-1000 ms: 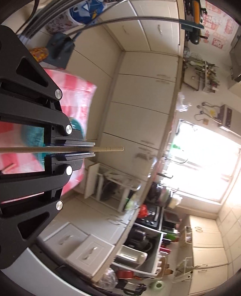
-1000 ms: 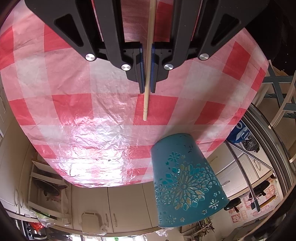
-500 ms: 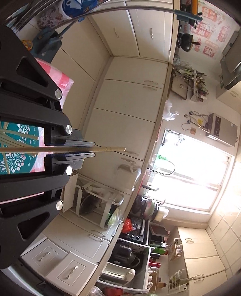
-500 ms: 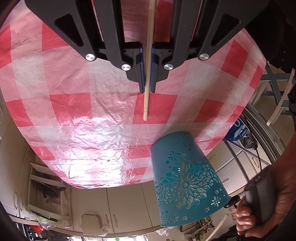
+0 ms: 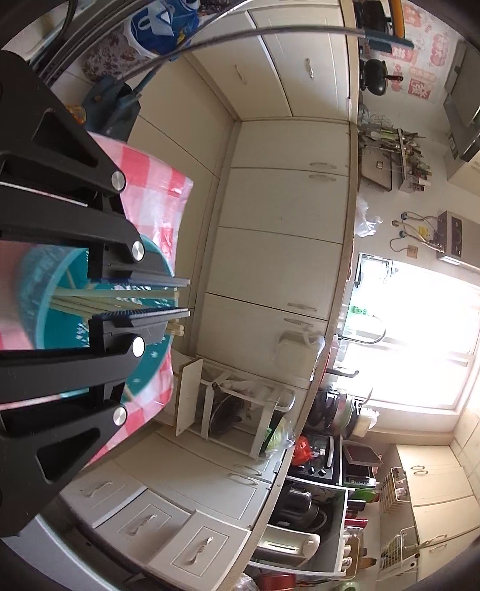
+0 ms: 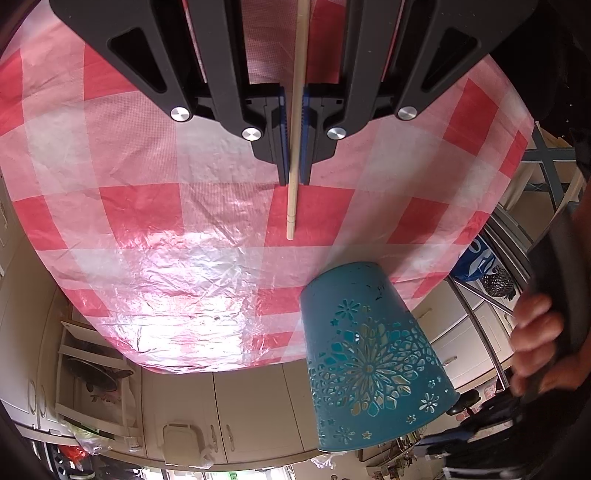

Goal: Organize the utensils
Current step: 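Open the left tool to drop its chopstick into the teal basket, then raise the right tool's wooden chopstick up toward the basket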

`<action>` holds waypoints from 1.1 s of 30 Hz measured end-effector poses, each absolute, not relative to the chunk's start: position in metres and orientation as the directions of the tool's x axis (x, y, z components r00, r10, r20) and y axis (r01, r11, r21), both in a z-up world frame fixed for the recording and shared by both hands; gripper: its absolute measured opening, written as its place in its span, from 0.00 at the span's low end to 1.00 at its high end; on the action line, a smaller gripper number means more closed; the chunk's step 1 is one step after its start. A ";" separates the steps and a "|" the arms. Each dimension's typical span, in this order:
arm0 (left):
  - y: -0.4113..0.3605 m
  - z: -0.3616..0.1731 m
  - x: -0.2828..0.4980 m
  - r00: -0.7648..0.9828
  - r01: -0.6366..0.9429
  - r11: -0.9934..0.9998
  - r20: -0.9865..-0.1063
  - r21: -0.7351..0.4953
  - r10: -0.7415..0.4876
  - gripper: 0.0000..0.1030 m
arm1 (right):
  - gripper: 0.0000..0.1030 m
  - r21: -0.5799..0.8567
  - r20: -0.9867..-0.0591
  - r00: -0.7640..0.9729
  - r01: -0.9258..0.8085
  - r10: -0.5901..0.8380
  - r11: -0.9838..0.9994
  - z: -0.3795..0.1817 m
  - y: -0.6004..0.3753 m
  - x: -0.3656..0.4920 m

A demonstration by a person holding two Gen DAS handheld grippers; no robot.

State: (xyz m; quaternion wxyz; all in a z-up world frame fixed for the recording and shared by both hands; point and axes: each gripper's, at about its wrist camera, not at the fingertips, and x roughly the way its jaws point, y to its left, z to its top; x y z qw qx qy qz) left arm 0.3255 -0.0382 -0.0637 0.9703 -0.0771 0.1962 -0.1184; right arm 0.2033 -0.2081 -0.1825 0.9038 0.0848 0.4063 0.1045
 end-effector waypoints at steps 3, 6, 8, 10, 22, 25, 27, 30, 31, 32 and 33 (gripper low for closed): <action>-0.020 -0.070 0.290 0.913 0.165 0.968 -0.341 -0.188 -0.222 0.31 | 0.06 0.243 -0.716 0.648 -0.119 0.261 0.963 -0.183 -0.208 0.204; -0.005 -0.085 0.263 0.915 0.131 0.976 -0.357 -0.172 -0.186 0.40 | 0.06 0.251 -0.716 0.646 -0.115 0.264 0.961 -0.182 -0.210 0.204; 0.004 -0.103 0.254 0.901 0.109 0.978 -0.398 -0.177 -0.172 0.44 | 0.06 0.248 -0.718 0.645 -0.111 0.259 0.962 -0.182 -0.209 0.204; 0.011 -0.124 0.255 0.873 0.090 0.978 -0.459 -0.187 -0.168 0.49 | 0.06 0.245 -0.720 0.646 -0.103 0.252 0.964 -0.182 -0.209 0.204; 0.007 -0.194 0.282 0.729 0.054 0.985 -0.668 -0.161 -0.149 0.75 | 0.11 0.153 -0.725 0.660 -0.126 0.197 0.980 -0.181 -0.197 0.206; 0.006 -0.196 0.284 0.721 0.047 0.989 -0.681 -0.137 -0.128 0.78 | 0.06 0.172 -0.727 0.653 -0.126 0.212 0.977 -0.181 -0.200 0.206; 0.004 -0.195 0.286 0.721 0.041 0.991 -0.683 -0.125 -0.116 0.79 | 0.06 0.185 -0.722 0.655 -0.126 0.222 0.975 -0.179 -0.202 0.204; 0.003 -0.193 0.285 0.722 0.029 0.993 -0.684 -0.118 -0.102 0.80 | 0.06 0.177 -0.731 0.647 -0.123 0.214 0.977 -0.181 -0.201 0.205; 0.003 -0.193 0.285 0.722 0.026 0.993 -0.685 -0.117 -0.100 0.80 | 0.06 0.165 -0.733 0.648 -0.126 0.207 0.978 -0.181 -0.199 0.205; 0.003 -0.193 0.285 0.721 0.023 0.993 -0.687 -0.116 -0.097 0.80 | 0.06 0.150 -0.736 0.647 -0.131 0.199 0.980 -0.180 -0.198 0.205; 0.003 -0.193 0.285 0.720 0.022 0.993 -0.688 -0.116 -0.096 0.80 | 0.06 0.130 -0.738 0.648 -0.137 0.188 0.982 -0.180 -0.196 0.205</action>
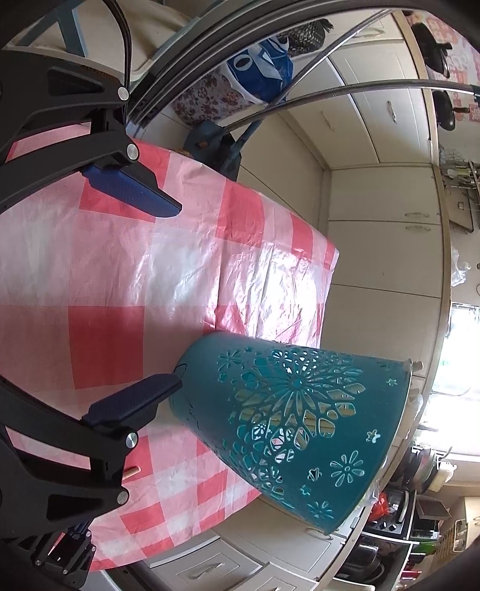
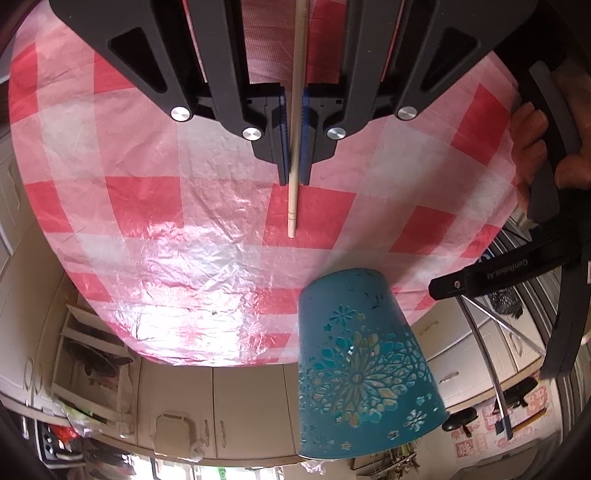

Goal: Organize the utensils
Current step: 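Raise the right tool's wooden chopstick up toward the basket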

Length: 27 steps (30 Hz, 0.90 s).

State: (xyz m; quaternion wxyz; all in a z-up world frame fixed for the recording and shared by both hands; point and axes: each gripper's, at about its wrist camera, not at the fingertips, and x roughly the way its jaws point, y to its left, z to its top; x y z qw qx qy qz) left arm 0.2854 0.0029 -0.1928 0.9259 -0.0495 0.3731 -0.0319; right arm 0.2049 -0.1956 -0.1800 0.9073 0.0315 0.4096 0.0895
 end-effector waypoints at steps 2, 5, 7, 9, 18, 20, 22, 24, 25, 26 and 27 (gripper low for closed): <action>0.002 -0.193 0.286 0.717 0.021 0.994 -0.691 -0.111 -0.092 0.81 | 0.06 0.138 -0.736 0.648 -0.141 0.196 0.980 -0.180 -0.196 0.204; 0.002 -0.194 0.287 0.714 0.021 0.994 -0.694 -0.106 -0.089 0.81 | 0.06 0.216 -0.721 0.646 -0.132 0.250 0.967 -0.177 -0.205 0.203; 0.002 -0.194 0.288 0.713 0.022 0.994 -0.695 -0.108 -0.091 0.81 | 0.06 0.261 -0.685 0.671 -0.137 0.284 0.956 -0.167 -0.210 0.199; 0.002 -0.194 0.288 0.710 0.021 0.994 -0.698 -0.110 -0.092 0.81 | 0.06 0.313 -0.637 0.700 -0.148 0.323 0.938 -0.154 -0.215 0.196; 0.001 -0.196 0.291 0.699 0.020 0.993 -0.709 -0.114 -0.095 0.82 | 0.06 0.486 -0.439 0.781 -0.209 0.444 0.849 -0.098 -0.224 0.192; 0.001 -0.197 0.291 0.699 0.020 0.993 -0.709 -0.113 -0.095 0.82 | 0.06 0.498 -0.392 0.799 -0.232 0.455 0.836 -0.081 -0.222 0.196; 0.002 -0.197 0.291 0.699 0.017 0.993 -0.709 -0.116 -0.094 0.82 | 0.06 0.499 -0.328 0.823 -0.266 0.464 0.825 -0.059 -0.218 0.201; 0.002 -0.197 0.292 0.698 0.014 0.993 -0.710 -0.117 -0.094 0.82 | 0.06 0.492 -0.258 0.845 -0.303 0.469 0.816 -0.033 -0.211 0.207; 0.002 -0.198 0.291 0.698 0.013 0.993 -0.710 -0.118 -0.093 0.82 | 0.06 0.488 -0.230 0.852 -0.318 0.471 0.813 -0.022 -0.208 0.212; 0.002 -0.198 0.292 0.697 0.012 0.993 -0.711 -0.118 -0.093 0.82 | 0.06 0.486 -0.207 0.858 -0.328 0.471 0.810 -0.013 -0.208 0.218; 0.002 -0.198 0.292 0.697 0.012 0.993 -0.711 -0.118 -0.093 0.82 | 0.06 0.481 -0.172 0.865 -0.344 0.471 0.806 0.000 -0.205 0.223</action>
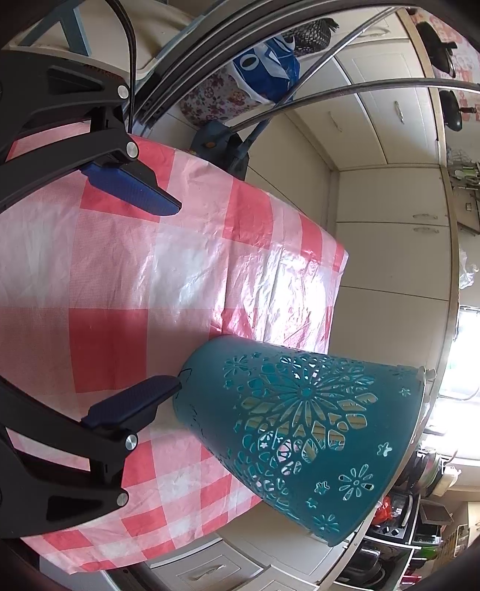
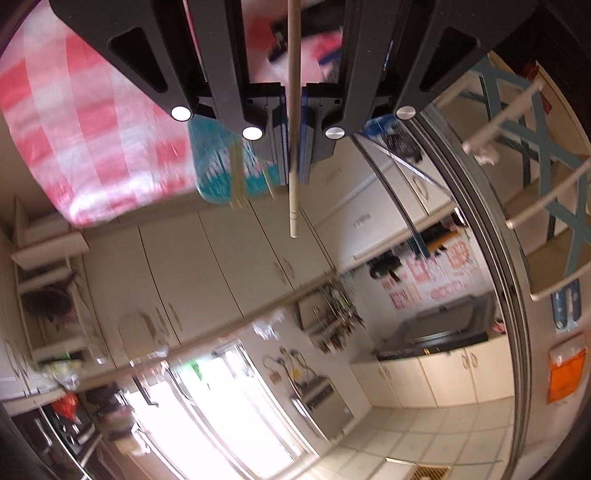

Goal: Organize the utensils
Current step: 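Raise the right tool's wooden chopstick up toward the basket, then open the right tool over the basket to drop the chopstick in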

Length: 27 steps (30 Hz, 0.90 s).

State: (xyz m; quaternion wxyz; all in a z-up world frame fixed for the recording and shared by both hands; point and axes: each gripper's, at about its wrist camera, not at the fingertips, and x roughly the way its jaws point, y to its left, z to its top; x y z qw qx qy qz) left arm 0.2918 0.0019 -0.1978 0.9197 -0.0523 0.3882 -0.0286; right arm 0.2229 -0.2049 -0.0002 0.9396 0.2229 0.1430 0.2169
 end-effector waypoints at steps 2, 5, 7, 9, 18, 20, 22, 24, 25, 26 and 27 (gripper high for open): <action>0.002 -0.198 0.292 0.697 0.012 0.993 -0.711 -0.119 -0.094 0.82 | 0.06 0.467 -0.121 0.873 -0.370 0.472 0.803 0.019 -0.198 0.236; 0.002 -0.199 0.293 0.692 0.013 0.992 -0.715 -0.123 -0.097 0.82 | 0.06 0.443 -0.070 0.880 -0.394 0.469 0.805 0.039 -0.188 0.254; 0.003 -0.200 0.293 0.689 0.014 0.992 -0.717 -0.127 -0.102 0.82 | 0.06 0.428 -0.042 0.887 -0.399 0.459 0.811 0.046 -0.181 0.270; 0.003 -0.200 0.294 0.689 0.015 0.991 -0.717 -0.133 -0.107 0.82 | 0.06 0.426 -0.028 0.893 -0.396 0.450 0.813 0.049 -0.175 0.287; 0.003 -0.200 0.293 0.692 0.035 0.988 -0.709 -0.153 -0.134 0.82 | 0.06 0.448 -0.079 0.912 -0.328 0.402 0.832 0.020 -0.166 0.342; 0.003 -0.200 0.293 0.693 0.038 0.987 -0.707 -0.157 -0.139 0.82 | 0.06 0.450 -0.100 0.916 -0.307 0.389 0.839 0.011 -0.166 0.349; 0.002 -0.199 0.292 0.693 0.039 0.987 -0.707 -0.159 -0.141 0.82 | 0.06 0.457 -0.125 0.917 -0.285 0.378 0.842 0.001 -0.168 0.358; 0.003 -0.199 0.292 0.693 0.041 0.986 -0.706 -0.160 -0.144 0.82 | 0.06 0.466 -0.153 0.914 -0.268 0.375 0.843 -0.008 -0.170 0.364; 0.002 -0.199 0.293 0.692 0.041 0.986 -0.707 -0.161 -0.144 0.82 | 0.06 0.468 -0.151 0.915 -0.266 0.373 0.843 -0.008 -0.171 0.364; 0.002 -0.200 0.293 0.690 0.042 0.986 -0.709 -0.162 -0.146 0.82 | 0.06 0.461 -0.148 0.917 -0.267 0.369 0.847 -0.008 -0.171 0.363; 0.001 -0.199 0.293 0.690 0.043 0.986 -0.709 -0.160 -0.145 0.82 | 0.06 0.444 -0.156 0.917 -0.268 0.368 0.855 -0.006 -0.168 0.362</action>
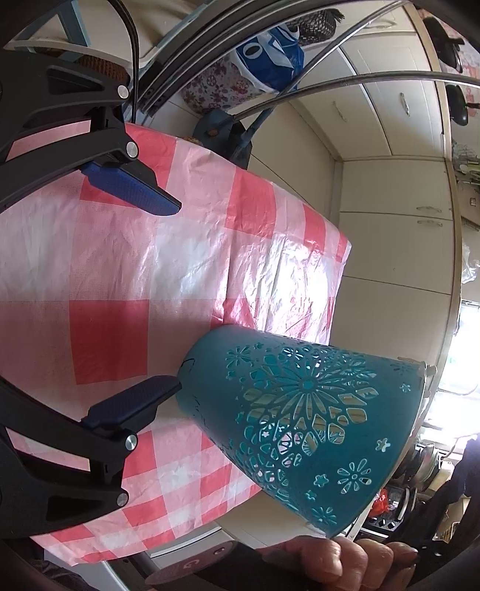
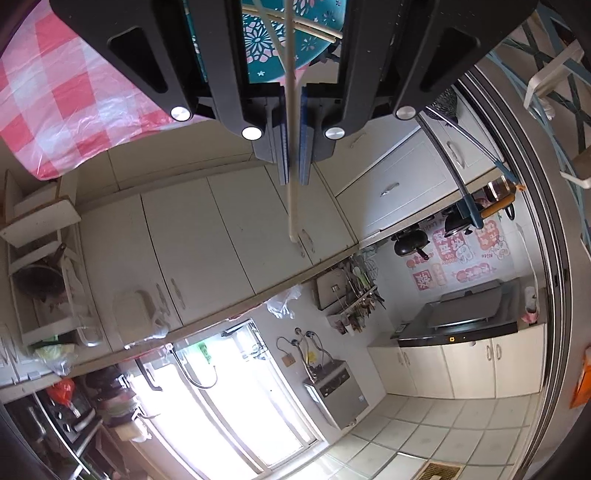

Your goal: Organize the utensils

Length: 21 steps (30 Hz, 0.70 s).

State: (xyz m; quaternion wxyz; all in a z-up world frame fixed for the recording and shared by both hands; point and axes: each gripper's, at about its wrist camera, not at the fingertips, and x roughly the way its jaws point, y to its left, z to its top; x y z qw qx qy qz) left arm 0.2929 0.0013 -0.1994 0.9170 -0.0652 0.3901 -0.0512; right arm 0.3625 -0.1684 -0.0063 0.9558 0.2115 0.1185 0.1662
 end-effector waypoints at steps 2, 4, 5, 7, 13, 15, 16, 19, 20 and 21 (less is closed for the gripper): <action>0.001 -0.200 0.293 0.689 0.043 0.986 -0.710 -0.159 -0.145 0.82 | 0.06 0.427 -0.168 0.910 -0.279 0.379 0.860 -0.007 -0.165 0.362; 0.002 -0.200 0.293 0.689 0.042 0.986 -0.710 -0.161 -0.145 0.82 | 0.06 0.415 -0.185 0.905 -0.282 0.384 0.865 -0.010 -0.163 0.359; 0.002 -0.200 0.293 0.688 0.041 0.986 -0.711 -0.162 -0.145 0.82 | 0.06 0.415 -0.193 0.901 -0.284 0.389 0.864 -0.013 -0.163 0.357; 0.003 -0.200 0.293 0.688 0.040 0.986 -0.711 -0.164 -0.146 0.82 | 0.06 0.413 -0.203 0.896 -0.286 0.394 0.864 -0.017 -0.162 0.351; 0.004 -0.201 0.294 0.682 0.031 0.987 -0.718 -0.160 -0.138 0.83 | 0.13 0.391 -0.240 0.878 -0.304 0.415 0.869 -0.025 -0.164 0.316; 0.004 -0.201 0.295 0.682 0.026 0.987 -0.719 -0.157 -0.132 0.83 | 0.16 0.378 -0.255 0.874 -0.304 0.414 0.875 -0.030 -0.169 0.297; 0.004 -0.201 0.295 0.682 0.024 0.988 -0.720 -0.154 -0.129 0.84 | 0.16 0.366 -0.268 0.872 -0.301 0.410 0.880 -0.033 -0.170 0.287; 0.003 -0.202 0.295 0.680 0.017 0.989 -0.723 -0.145 -0.118 0.86 | 0.19 0.337 -0.316 0.867 -0.277 0.386 0.900 -0.043 -0.176 0.264; 0.003 -0.202 0.295 0.680 0.015 0.990 -0.725 -0.142 -0.114 0.86 | 0.20 0.330 -0.339 0.863 -0.265 0.375 0.906 -0.047 -0.178 0.257; 0.003 -0.202 0.295 0.679 0.014 0.990 -0.726 -0.138 -0.111 0.87 | 0.23 0.329 -0.358 0.859 -0.252 0.367 0.910 -0.051 -0.181 0.250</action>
